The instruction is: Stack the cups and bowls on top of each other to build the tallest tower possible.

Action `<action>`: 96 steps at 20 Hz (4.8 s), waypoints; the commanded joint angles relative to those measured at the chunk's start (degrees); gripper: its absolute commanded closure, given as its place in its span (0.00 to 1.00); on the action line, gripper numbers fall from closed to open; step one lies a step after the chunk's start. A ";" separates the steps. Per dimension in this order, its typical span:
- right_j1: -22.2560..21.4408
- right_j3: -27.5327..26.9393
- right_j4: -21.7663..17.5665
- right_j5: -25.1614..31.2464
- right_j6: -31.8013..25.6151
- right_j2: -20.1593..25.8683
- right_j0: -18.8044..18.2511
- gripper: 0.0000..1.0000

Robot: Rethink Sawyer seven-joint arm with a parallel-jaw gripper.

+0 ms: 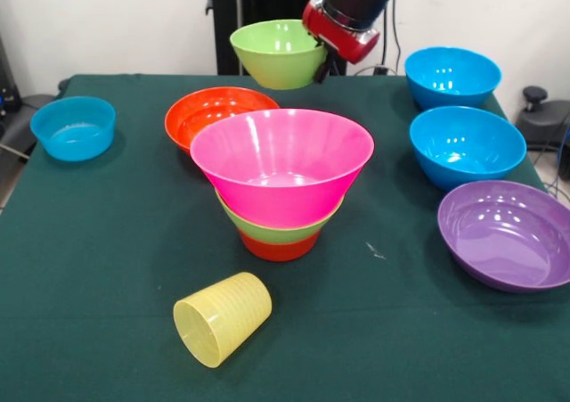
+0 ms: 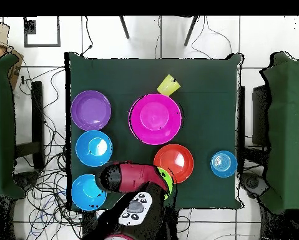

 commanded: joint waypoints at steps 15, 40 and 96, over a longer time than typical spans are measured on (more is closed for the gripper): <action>-9.13 -13.83 -6.40 23.62 -7.37 5.78 -2.88 1.00; -2.36 -30.06 -5.25 32.87 -5.95 11.62 -7.83 1.00; 1.75 -28.91 -7.66 22.40 -5.04 11.34 -8.39 1.00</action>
